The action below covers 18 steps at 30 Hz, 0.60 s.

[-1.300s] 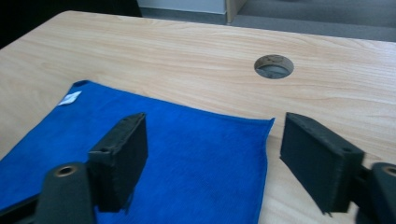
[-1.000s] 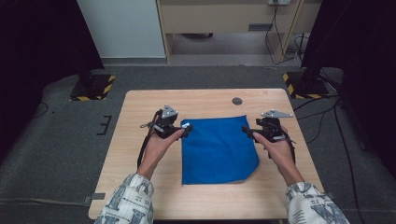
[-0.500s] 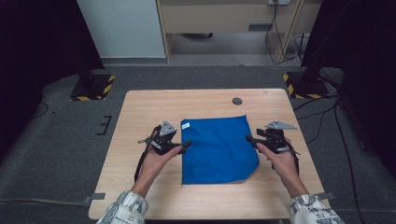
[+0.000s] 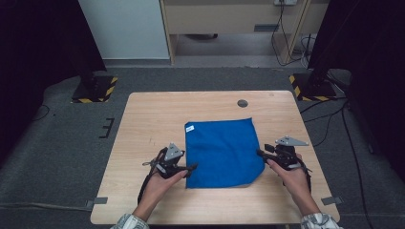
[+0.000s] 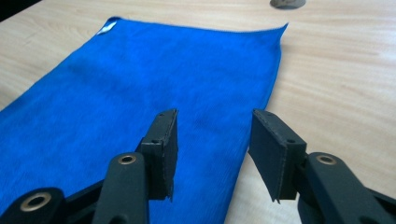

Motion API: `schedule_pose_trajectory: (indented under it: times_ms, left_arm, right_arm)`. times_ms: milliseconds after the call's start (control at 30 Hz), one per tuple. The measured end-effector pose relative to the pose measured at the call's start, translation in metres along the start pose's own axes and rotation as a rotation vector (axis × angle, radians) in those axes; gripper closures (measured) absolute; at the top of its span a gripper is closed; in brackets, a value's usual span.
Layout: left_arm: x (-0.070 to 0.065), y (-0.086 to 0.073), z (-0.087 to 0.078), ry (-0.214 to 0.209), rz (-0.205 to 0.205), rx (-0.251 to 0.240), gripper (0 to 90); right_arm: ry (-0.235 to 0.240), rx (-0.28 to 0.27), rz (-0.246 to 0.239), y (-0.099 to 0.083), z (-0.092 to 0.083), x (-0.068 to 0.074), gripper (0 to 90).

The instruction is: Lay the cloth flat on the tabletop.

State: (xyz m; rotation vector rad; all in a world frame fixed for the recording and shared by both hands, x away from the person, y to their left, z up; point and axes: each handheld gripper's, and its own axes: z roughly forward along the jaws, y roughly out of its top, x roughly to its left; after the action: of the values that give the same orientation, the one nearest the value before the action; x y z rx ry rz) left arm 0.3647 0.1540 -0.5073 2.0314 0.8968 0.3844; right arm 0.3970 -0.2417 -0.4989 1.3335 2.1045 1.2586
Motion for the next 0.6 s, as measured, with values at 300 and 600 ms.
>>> schedule_pose_trajectory:
  times_ms: [300, 600]
  left_arm:
    - [-0.015, -0.019, 0.001, -0.031, 0.039, 0.071, 21.9]
    - [-0.023, -0.033, -0.005, -0.028, 0.081, 0.129, 32.4]
  right_arm:
    - [0.004, 0.004, -0.016, -0.01, -0.007, 0.005, 58.8]
    - [-0.002, 0.011, -0.001, -0.017, -0.016, 0.0, 62.1]
